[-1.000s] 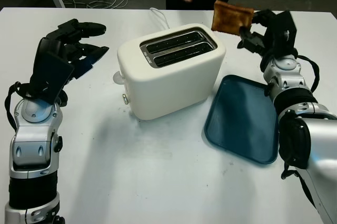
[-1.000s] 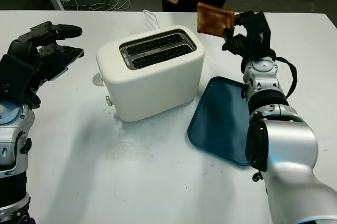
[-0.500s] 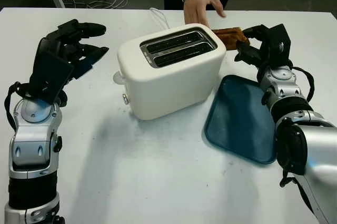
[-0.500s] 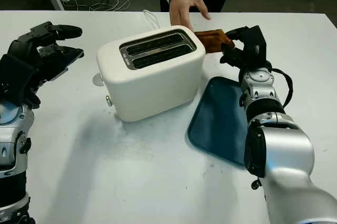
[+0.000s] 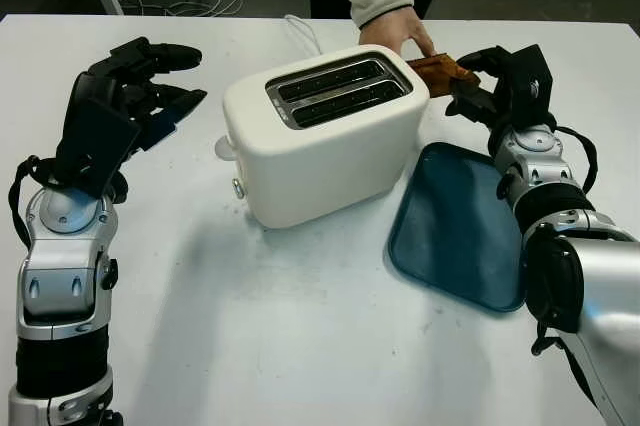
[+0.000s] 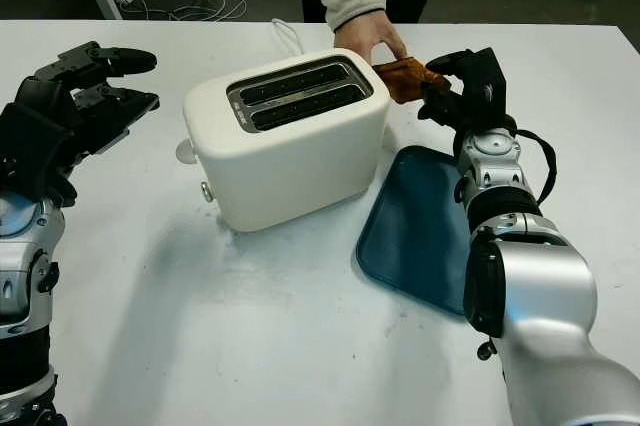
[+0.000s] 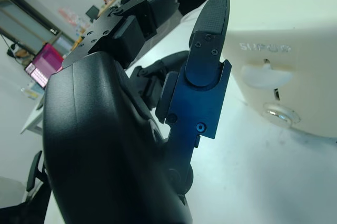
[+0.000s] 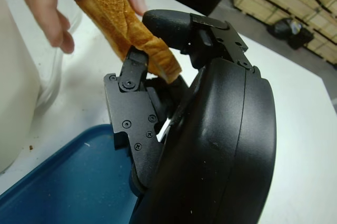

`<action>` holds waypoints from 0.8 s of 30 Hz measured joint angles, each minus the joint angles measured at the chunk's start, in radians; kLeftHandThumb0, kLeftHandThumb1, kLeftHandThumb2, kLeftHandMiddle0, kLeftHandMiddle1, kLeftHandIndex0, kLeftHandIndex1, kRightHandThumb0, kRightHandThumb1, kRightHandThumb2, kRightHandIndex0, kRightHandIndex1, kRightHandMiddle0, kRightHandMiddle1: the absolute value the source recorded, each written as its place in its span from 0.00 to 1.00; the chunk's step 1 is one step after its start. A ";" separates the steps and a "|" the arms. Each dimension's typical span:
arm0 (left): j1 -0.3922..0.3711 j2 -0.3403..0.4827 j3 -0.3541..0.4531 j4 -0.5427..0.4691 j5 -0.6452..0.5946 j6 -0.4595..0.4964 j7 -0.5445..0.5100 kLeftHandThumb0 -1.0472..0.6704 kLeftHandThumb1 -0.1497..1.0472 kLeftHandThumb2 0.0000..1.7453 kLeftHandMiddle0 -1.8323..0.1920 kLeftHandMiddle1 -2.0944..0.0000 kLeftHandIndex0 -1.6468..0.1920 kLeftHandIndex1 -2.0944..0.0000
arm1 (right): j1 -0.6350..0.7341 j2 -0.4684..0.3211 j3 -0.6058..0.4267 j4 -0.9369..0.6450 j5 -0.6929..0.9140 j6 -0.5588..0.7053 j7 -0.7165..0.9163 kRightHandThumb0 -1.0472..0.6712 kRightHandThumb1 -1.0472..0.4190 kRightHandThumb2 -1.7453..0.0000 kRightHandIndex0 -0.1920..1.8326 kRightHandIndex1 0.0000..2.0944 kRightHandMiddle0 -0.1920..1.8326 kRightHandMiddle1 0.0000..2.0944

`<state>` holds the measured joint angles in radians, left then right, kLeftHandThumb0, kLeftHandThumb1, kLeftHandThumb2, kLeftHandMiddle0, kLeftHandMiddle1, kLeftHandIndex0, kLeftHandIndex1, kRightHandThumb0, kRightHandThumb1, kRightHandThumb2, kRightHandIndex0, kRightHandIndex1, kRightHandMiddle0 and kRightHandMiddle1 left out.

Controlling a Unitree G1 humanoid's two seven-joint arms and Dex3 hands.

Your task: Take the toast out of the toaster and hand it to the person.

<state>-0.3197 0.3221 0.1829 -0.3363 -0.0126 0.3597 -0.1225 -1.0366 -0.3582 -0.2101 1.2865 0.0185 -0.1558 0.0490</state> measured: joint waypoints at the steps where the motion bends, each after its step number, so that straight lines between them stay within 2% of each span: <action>1: 0.000 0.000 0.000 0.000 0.000 0.000 0.000 0.29 0.85 0.00 0.63 0.53 0.56 0.69 | -0.001 0.000 0.000 0.000 0.000 0.000 0.000 0.55 0.09 0.68 0.43 0.83 0.27 0.83; 11: 0.000 0.000 0.000 0.001 0.000 0.000 -0.002 0.30 0.85 0.00 0.64 0.52 0.57 0.68 | 0.002 -0.001 -0.046 -0.044 0.046 -0.056 0.104 0.54 0.09 0.65 0.49 0.83 0.30 0.83; 13: 0.000 0.000 0.000 0.001 0.000 0.000 -0.003 0.30 0.85 0.00 0.64 0.52 0.56 0.68 | 0.006 -0.001 -0.033 -0.063 0.043 -0.074 0.123 0.51 0.09 0.69 0.45 0.81 0.29 0.81; 14: 0.000 0.000 0.000 0.000 0.000 0.004 -0.003 0.30 0.85 0.00 0.64 0.52 0.56 0.68 | 0.009 -0.003 -0.022 -0.072 0.040 -0.087 0.146 0.46 0.09 0.70 0.41 0.77 0.29 0.74; 15: 0.000 0.000 0.000 -0.001 0.000 0.009 -0.002 0.30 0.85 0.00 0.63 0.53 0.56 0.68 | 0.013 -0.007 -0.014 -0.078 0.040 -0.103 0.203 0.40 0.09 0.70 0.31 0.68 0.25 0.63; 16: 0.000 0.000 0.000 -0.001 0.000 0.011 -0.002 0.30 0.85 0.00 0.63 0.53 0.56 0.68 | 0.017 -0.015 -0.007 -0.084 0.043 -0.112 0.276 0.28 0.09 0.73 0.18 0.42 0.19 0.38; 17: 0.000 0.000 0.000 -0.001 0.000 0.011 -0.002 0.31 0.85 0.00 0.64 0.53 0.57 0.69 | 0.023 -0.022 0.005 -0.093 0.044 -0.117 0.354 0.22 0.09 0.74 0.14 0.24 0.16 0.23; 18: 0.000 0.000 0.000 -0.001 0.000 0.011 -0.002 0.31 0.85 0.00 0.64 0.53 0.57 0.69 | 0.029 -0.030 0.022 -0.102 0.041 -0.129 0.415 0.17 0.09 0.74 0.12 0.12 0.13 0.13; 19: 0.000 0.000 0.000 -0.001 0.001 0.011 -0.002 0.30 0.85 0.00 0.64 0.53 0.57 0.69 | 0.034 -0.035 0.041 -0.113 0.031 -0.144 0.453 0.12 0.09 0.73 0.11 0.05 0.11 0.05; 20: 0.000 0.000 0.000 -0.001 0.000 0.010 -0.002 0.30 0.85 0.00 0.64 0.53 0.57 0.69 | 0.039 -0.039 0.061 -0.122 0.014 -0.165 0.471 0.10 0.09 0.72 0.10 0.03 0.10 0.03; 24: 0.000 0.000 0.001 -0.001 0.000 0.010 -0.002 0.30 0.85 0.00 0.64 0.52 0.57 0.68 | 0.067 -0.052 0.116 -0.148 -0.051 -0.232 0.441 0.05 0.09 0.70 0.10 0.00 0.10 0.00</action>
<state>-0.3198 0.3221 0.1839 -0.3376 -0.0127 0.3702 -0.1249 -0.9693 -0.4101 -0.0944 1.1385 -0.0320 -0.3880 0.4895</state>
